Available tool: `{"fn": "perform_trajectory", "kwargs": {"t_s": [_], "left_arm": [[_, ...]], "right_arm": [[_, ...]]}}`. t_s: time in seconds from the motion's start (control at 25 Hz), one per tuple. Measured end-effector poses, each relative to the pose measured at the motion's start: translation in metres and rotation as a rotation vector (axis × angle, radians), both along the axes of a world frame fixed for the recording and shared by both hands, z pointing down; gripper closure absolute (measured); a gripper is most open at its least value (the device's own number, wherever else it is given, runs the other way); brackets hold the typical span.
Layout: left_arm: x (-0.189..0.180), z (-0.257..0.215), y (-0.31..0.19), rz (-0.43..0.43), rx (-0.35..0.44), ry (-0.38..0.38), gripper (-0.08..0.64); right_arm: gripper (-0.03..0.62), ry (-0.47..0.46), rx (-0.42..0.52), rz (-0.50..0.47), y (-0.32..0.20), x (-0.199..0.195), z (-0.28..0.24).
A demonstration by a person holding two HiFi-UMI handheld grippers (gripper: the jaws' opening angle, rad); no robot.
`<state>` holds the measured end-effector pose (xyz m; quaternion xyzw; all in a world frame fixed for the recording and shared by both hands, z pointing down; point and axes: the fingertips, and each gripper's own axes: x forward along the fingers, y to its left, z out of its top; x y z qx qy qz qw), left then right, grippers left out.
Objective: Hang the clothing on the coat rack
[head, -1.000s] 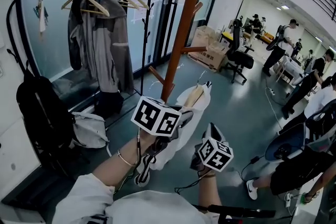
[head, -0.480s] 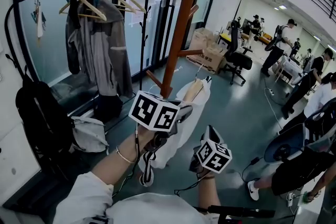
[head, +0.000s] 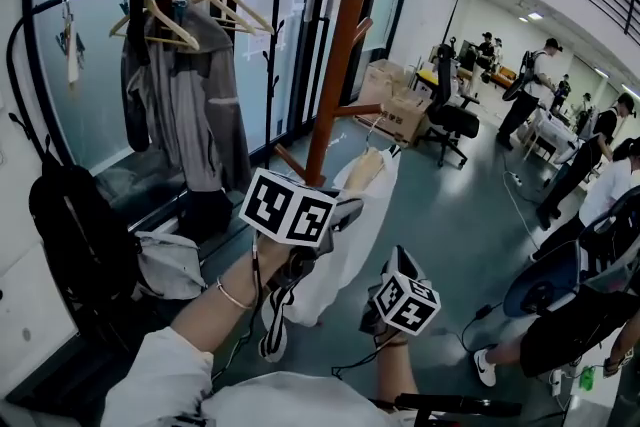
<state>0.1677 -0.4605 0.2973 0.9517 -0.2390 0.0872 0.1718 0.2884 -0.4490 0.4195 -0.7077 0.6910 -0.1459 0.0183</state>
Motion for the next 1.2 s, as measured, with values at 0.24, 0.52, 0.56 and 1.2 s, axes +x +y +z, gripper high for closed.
{"fn": "perform_trajectory", "kwargs": {"t_s": [0.24,0.52,0.56,1.2], "left_arm": [[-0.003,-0.007,-0.008,-0.001,-0.002,0.002,0.494],[-0.005,-0.014,-0.014,0.013,-0.015,0.014,0.494],[-0.005,-0.015,-0.016,0.011,-0.016,0.013,0.494],[-0.006,-0.014,-0.037,-0.010,-0.050,0.006,0.494]], "right_arm": [[0.569,-0.012,-0.011,0.005,-0.003,0.004,0.004],[0.569,-0.020,-0.015,0.012,-0.004,0.009,0.007],[0.569,-0.022,-0.016,0.013,-0.005,0.011,0.007],[0.569,-0.010,-0.040,0.001,-0.007,0.010,0.016]]}}
